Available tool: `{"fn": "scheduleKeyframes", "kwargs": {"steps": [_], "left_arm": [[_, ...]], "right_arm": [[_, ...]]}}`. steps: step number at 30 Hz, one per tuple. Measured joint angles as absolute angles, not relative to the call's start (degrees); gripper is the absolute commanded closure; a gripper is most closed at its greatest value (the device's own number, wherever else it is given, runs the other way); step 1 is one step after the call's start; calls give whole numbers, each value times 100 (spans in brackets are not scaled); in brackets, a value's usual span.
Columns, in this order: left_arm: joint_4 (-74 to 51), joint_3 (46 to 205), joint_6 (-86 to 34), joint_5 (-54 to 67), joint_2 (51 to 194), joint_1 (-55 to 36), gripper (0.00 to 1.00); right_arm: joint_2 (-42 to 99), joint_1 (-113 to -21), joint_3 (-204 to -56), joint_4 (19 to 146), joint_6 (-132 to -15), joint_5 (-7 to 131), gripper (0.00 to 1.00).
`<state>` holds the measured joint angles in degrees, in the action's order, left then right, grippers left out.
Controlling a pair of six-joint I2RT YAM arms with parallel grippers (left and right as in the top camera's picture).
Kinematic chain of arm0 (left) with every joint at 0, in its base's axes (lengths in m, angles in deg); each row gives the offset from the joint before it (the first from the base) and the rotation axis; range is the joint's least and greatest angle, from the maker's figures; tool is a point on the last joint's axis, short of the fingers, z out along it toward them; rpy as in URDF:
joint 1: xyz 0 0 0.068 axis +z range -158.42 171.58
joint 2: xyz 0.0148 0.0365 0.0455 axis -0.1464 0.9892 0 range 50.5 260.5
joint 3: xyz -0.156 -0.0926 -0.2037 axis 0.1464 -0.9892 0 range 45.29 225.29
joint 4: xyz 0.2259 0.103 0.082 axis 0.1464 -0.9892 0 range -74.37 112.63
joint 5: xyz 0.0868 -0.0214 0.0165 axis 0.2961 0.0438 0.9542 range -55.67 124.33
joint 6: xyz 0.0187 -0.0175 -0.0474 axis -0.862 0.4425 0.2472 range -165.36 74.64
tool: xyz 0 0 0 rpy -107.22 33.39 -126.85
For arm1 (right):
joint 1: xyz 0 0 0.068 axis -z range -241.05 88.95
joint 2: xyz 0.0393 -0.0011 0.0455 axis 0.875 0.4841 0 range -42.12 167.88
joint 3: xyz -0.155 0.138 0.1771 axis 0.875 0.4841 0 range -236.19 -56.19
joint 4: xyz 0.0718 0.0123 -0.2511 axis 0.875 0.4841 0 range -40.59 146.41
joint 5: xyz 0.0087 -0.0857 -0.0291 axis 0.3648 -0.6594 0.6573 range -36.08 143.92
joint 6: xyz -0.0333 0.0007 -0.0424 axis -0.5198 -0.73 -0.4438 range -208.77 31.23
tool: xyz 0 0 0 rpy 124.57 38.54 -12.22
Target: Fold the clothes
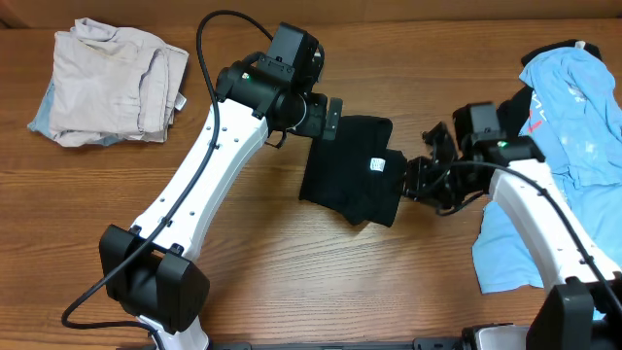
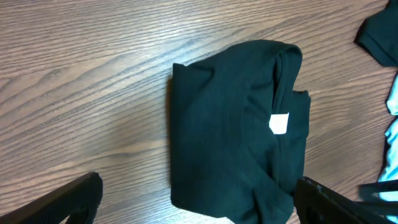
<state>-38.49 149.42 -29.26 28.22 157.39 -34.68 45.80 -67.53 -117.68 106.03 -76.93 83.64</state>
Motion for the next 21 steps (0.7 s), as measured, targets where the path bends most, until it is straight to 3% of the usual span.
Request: {"fn": "scheduleKeyframes", "kwargs": {"steps": [21], "left_arm": [[-3908,14942,-2944,3310,15746,-3468,0]], "right_arm": [[4580,-6823,-11156,9540,-7676,8152,50]]}}
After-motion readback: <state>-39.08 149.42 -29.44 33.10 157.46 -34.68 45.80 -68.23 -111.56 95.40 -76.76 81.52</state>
